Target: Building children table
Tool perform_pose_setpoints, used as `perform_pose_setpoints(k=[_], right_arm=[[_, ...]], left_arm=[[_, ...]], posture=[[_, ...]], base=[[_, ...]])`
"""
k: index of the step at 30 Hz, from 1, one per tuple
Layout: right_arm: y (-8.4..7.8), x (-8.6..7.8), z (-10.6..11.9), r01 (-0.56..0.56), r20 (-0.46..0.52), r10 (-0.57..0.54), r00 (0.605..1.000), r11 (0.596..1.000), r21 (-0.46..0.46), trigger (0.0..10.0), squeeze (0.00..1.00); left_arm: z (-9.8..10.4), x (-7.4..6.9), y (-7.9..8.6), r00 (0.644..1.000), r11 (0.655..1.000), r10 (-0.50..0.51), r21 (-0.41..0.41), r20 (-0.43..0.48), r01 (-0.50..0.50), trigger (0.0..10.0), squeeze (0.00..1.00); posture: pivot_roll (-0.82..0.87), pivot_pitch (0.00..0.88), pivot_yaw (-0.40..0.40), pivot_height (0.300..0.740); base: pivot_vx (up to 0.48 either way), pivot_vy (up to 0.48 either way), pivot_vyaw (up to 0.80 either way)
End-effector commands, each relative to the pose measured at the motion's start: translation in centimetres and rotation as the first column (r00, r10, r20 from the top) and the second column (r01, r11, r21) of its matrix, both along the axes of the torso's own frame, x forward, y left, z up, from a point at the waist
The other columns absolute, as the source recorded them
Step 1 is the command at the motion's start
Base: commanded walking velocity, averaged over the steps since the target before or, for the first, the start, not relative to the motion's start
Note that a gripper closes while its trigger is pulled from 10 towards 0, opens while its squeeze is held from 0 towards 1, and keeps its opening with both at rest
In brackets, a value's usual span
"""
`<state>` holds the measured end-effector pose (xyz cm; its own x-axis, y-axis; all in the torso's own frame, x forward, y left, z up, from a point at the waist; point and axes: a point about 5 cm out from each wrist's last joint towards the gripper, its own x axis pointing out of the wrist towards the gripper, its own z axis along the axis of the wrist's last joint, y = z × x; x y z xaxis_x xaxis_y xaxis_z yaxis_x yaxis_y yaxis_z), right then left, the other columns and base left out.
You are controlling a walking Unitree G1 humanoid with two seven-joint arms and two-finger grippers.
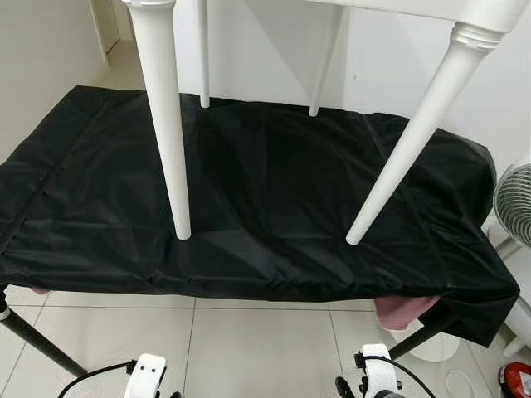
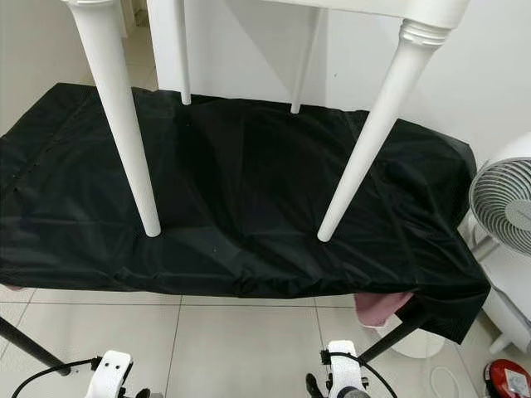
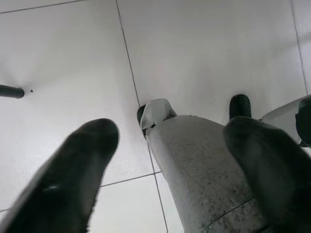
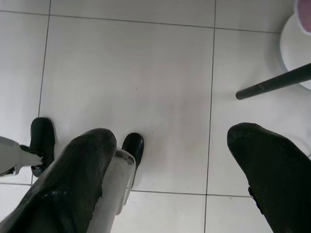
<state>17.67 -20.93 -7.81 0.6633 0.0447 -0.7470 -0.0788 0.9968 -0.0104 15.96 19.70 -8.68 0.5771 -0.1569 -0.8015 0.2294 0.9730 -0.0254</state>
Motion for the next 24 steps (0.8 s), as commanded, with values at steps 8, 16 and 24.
perform_pose_setpoints(k=[8, 16, 24], right_arm=[[0.9, -0.9, -0.8, 0.050, -0.073, -0.050, 0.996, 0.999, -0.002, 10.0, 1.00], [1.6, -1.7, -1.3, 0.045, -0.112, -0.044, 0.993, 0.999, 0.008, 10.0, 0.00], [2.1, -2.2, -1.7, 0.013, -0.156, -0.012, 0.988, 1.000, 0.009, 10.0, 0.00]], left_arm=[[-0.3, 0.1, -0.7, 0.999, 0.999, 0.022, 0.045, -0.033, -0.021, 10.0, 0.00], [-0.2, 0.9, -1.4, 1.000, 0.999, 0.011, 0.034, -0.029, -0.010, 10.0, 0.00], [-0.3, 0.8, -1.7, 0.998, 0.999, 0.042, 0.025, -0.039, -0.041, 10.0, 0.00]], posture=[[-0.03, 0.000, -0.002, 0.740], [-0.03, 0.000, -0.004, 0.740], [-0.01, 0.000, -0.021, 0.740]], base=[[0.000, 0.000, 0.00], [0.000, 0.000, 0.00], [0.000, 0.000, 0.00]])
